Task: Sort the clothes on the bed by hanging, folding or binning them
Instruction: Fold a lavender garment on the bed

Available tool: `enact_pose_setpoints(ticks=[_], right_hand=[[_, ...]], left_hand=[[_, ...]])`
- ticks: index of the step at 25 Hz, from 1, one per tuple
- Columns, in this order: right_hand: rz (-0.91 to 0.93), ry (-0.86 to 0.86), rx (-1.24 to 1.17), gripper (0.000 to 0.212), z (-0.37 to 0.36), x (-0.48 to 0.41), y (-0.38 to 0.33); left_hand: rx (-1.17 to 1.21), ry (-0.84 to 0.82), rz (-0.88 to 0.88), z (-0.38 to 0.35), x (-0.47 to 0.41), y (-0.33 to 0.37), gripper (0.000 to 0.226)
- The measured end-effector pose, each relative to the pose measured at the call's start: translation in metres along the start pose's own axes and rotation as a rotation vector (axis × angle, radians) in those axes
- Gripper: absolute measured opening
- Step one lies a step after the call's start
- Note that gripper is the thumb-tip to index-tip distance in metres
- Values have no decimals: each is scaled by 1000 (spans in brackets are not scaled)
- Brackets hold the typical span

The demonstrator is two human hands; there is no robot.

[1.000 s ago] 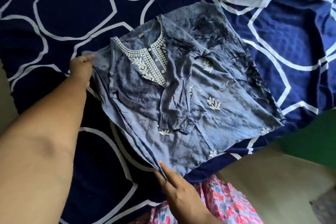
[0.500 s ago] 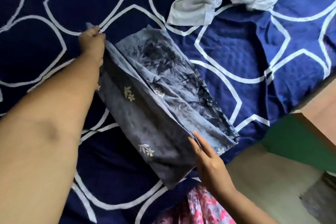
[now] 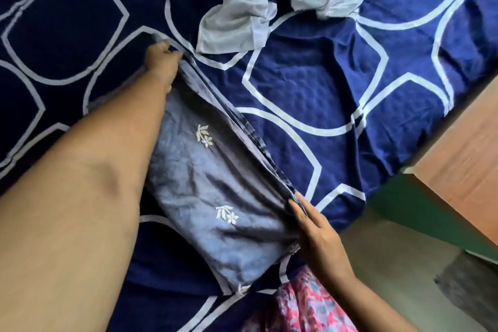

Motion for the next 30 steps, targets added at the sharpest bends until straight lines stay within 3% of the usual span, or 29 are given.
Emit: enact_pose_setpoints(ticks=[2, 3, 5, 7, 9, 11, 14, 20, 22, 25, 28, 30], right_hand=[[112, -35, 216, 59, -5, 1, 2], [140, -58, 320, 51, -6, 1, 1], [40, -79, 359, 45, -8, 5, 1], [-184, 74, 194, 64, -6, -1, -15], [-94, 126, 264, 76, -8, -6, -34], [60, 139, 278, 72, -11, -22, -61], [277, 9, 405, 62, -30, -44, -73], [215, -103, 580, 62, -29, -49, -1], [239, -92, 584, 63, -20, -46, 10], [179, -22, 497, 67, -12, -40, 18], [2, 65, 359, 71, -7, -36, 13], [-173, 49, 238, 63, 0, -35, 8]], left_hand=[[-88, -59, -58, -6, 9, 1, 53], [-241, -21, -142, -8, 19, 4, 49], [-573, 201, -321, -3, 54, 2, 45], [-633, 355, -375, 3, 116, -9, 47], [-571, 398, -302, 7, 176, -42, 51], [-565, 403, -236, 5, 240, -81, 56], [-614, 320, -188, -17, 315, -132, 60], [-837, 143, -120, -56, 338, -178, 63], [-799, 202, -160, -56, 336, -180, 61], [-573, 419, -199, -46, 353, -187, 53], [-192, 586, -29, -31, 373, -191, 49], [51, 512, 190, -27, 385, -187, 52]])
Point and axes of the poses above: each hand's wrist, its own x-axis away from the middle knuckle, its own z-axis out of the back of the hand, y = z × x, the point moved 3 cm from there along -x, towards the middle knuckle, and after that the axes turned 1 degree about -x, right-handed, at the moved point
